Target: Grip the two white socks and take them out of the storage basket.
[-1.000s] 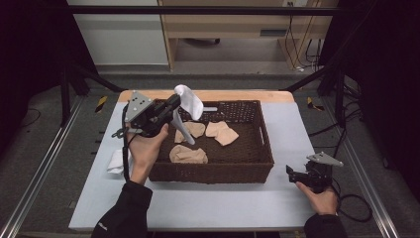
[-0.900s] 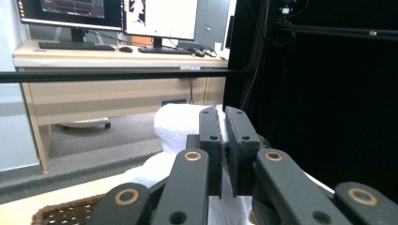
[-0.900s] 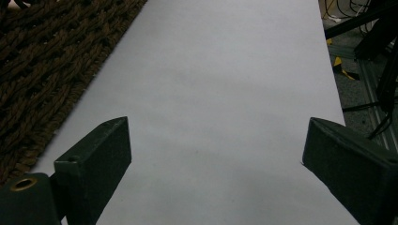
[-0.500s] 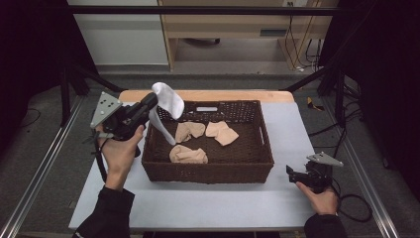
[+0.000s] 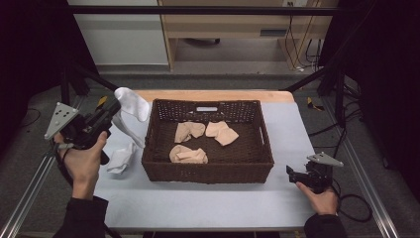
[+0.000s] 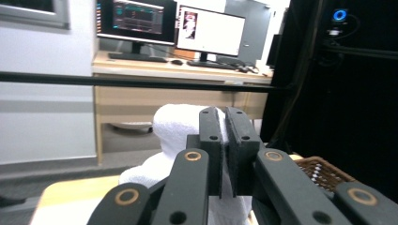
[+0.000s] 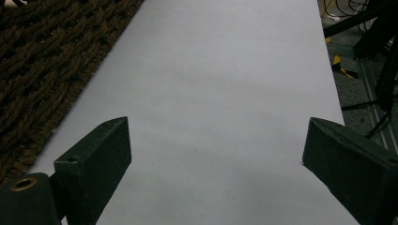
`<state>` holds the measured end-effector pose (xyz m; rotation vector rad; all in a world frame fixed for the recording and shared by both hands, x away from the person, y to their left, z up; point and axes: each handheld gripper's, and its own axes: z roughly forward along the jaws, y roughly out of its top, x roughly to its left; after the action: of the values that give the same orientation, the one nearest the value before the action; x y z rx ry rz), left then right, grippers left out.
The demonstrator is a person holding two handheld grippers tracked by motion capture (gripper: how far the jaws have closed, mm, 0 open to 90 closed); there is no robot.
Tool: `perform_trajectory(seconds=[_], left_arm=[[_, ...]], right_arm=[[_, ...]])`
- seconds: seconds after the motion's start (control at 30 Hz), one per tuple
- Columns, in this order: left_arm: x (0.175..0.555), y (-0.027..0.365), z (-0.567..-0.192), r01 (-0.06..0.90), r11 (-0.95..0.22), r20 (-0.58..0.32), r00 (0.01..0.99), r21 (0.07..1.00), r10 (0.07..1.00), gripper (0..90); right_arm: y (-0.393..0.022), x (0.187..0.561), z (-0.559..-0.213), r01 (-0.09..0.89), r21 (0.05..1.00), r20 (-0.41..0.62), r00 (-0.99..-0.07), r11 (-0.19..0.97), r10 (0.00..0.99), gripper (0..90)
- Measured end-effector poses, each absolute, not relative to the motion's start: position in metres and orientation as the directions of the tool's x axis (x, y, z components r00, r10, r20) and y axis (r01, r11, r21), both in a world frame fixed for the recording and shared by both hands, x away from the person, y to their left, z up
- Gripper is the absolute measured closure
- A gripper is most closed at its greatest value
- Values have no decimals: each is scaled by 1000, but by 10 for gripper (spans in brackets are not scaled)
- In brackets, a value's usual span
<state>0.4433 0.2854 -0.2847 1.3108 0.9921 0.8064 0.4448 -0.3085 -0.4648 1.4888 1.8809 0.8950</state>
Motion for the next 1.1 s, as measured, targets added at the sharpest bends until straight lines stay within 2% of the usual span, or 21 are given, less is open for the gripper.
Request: perform_trajectory(seconds=[0.4, 0.7, 0.8, 1.1], left_arm=[[443, 324, -332, 141, 143, -179, 295, 980, 938, 853], [456, 329, -373, 276, 59, -125, 228, 959, 966, 851], [461, 327, -393, 358, 30, -116, 223, 933, 968, 850], [469, 322, -422, 461, -32, -96, 251, 887, 963, 807]], right_arm=[[-308, 445, -466, 593, 789, -36, -218, 162, 975, 86], [-308, 444, -466, 595, 787, -34, -219, 161, 975, 85], [-308, 444, -466, 595, 787, -36, -222, 165, 974, 86], [-308, 443, -466, 597, 784, -41, -222, 169, 974, 86]])
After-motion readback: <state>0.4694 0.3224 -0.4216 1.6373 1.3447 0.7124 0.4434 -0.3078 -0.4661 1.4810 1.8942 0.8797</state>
